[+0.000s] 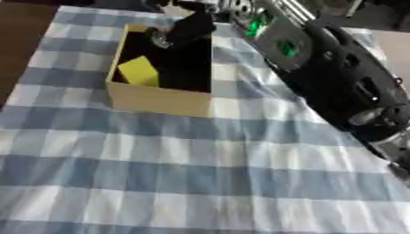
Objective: Pick up objects on the table and place them in the box.
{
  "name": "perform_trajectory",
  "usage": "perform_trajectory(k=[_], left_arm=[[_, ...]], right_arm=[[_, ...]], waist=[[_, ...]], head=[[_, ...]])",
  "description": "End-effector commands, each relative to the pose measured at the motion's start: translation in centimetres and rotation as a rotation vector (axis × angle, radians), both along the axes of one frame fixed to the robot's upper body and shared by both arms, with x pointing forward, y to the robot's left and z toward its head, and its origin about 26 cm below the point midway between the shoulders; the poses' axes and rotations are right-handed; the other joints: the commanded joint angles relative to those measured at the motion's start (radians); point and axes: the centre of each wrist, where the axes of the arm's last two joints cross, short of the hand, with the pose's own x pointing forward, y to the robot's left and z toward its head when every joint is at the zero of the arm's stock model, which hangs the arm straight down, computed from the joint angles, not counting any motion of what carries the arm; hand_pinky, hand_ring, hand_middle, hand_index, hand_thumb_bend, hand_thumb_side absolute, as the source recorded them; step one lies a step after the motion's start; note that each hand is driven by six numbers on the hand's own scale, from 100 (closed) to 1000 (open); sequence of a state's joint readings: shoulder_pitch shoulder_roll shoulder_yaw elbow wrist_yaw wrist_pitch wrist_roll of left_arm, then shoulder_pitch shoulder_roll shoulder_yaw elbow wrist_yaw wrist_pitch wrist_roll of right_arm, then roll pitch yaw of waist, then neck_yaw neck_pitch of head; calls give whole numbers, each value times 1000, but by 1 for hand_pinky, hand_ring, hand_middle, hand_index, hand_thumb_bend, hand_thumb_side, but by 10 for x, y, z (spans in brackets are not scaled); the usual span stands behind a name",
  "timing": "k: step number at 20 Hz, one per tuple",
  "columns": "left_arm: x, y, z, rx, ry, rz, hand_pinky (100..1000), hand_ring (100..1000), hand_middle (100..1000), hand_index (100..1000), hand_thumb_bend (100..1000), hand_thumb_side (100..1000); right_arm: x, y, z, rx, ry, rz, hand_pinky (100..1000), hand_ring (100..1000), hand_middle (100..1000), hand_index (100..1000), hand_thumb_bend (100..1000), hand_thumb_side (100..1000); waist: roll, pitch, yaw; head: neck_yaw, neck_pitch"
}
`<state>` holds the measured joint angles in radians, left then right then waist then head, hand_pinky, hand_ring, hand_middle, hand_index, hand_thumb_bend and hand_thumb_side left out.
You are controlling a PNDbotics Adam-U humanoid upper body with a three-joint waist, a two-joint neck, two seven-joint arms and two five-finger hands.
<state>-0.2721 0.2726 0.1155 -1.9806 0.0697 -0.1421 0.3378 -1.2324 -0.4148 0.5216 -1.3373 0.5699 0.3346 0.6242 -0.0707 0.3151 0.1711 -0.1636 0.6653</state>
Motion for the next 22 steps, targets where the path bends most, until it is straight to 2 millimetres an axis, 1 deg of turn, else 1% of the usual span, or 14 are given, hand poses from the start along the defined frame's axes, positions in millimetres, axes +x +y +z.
perform_trajectory(k=[1, 2, 3, 6, 9, 10, 12, 15, 16, 18, 20, 22], left_arm=[[-3, 1, 7, 12, -24, 1, 928, 601, 603, 759, 165, 447], [-3, 1, 7, 12, -24, 1, 927, 601, 603, 759, 166, 447], [-3, 1, 7, 12, -24, 0, 927, 601, 603, 759, 166, 446], [-3, 1, 7, 12, -24, 1, 927, 601, 603, 759, 164, 446], [-3, 2, 6, 13, -20, 9, 927, 601, 604, 759, 166, 447], [-3, 3, 6, 14, -20, 10, 927, 601, 604, 759, 166, 445], [-3, 3, 7, 15, -23, 14, 927, 601, 603, 758, 167, 444], [-3, 4, 7, 18, -27, 19, 926, 601, 603, 758, 167, 441], [-4, 4, 7, 18, -28, 20, 926, 601, 603, 758, 167, 440], [-4, 5, 8, 19, -32, 23, 925, 602, 603, 758, 166, 438], [-4, 6, 8, 20, -35, 27, 924, 602, 603, 758, 166, 437], [-4, 6, 8, 19, -37, 30, 924, 602, 604, 758, 166, 437]], right_arm=[[-9, -3, 20, 40, -54, 6, 966, 975, 914, 1000, 161, 679], [-11, -4, 22, 49, -57, 7, 961, 962, 905, 1000, 120, 684], [-14, -5, 25, 66, -66, 10, 957, 955, 902, 1000, 100, 677], [-24, -10, 35, 117, -97, 18, 942, 934, 893, 1000, 100, 661], [-43, -21, 45, 160, -140, 43, 925, 908, 856, 915, 100, 511], [-51, -26, 48, 177, -153, 52, 918, 898, 841, 890, 100, 467], [-68, -38, 53, 209, -184, 64, 901, 881, 826, 875, 100, 414], [-95, -59, 56, 249, -242, 66, 900, 876, 820, 860, 100, 382], [-104, -66, 56, 267, -256, 67, 903, 874, 819, 860, 100, 385], [-122, -80, 55, 308, -278, 77, 906, 871, 820, 856, 100, 348], [-127, -96, 51, 354, -295, 80, 905, 867, 824, 858, 100, 319], [-125, -111, 46, 411, -329, 89, 908, 859, 827, 871, 100, 321]], waist=[[10, -18, -3], [10, -18, -4], [11, -18, -5], [13, -19, -7], [15, -20, -13], [15, -21, -15], [16, -22, -21], [19, -23, -29], [21, -22, -31], [25, -21, -36], [30, -19, -41], [35, -17, -47]], head=[[3, -3], [3, -3], [4, -5], [7, -8], [15, -13], [18, -13], [25, -13], [33, -15], [36, -15], [44, -15], [53, -15], [60, -15]])
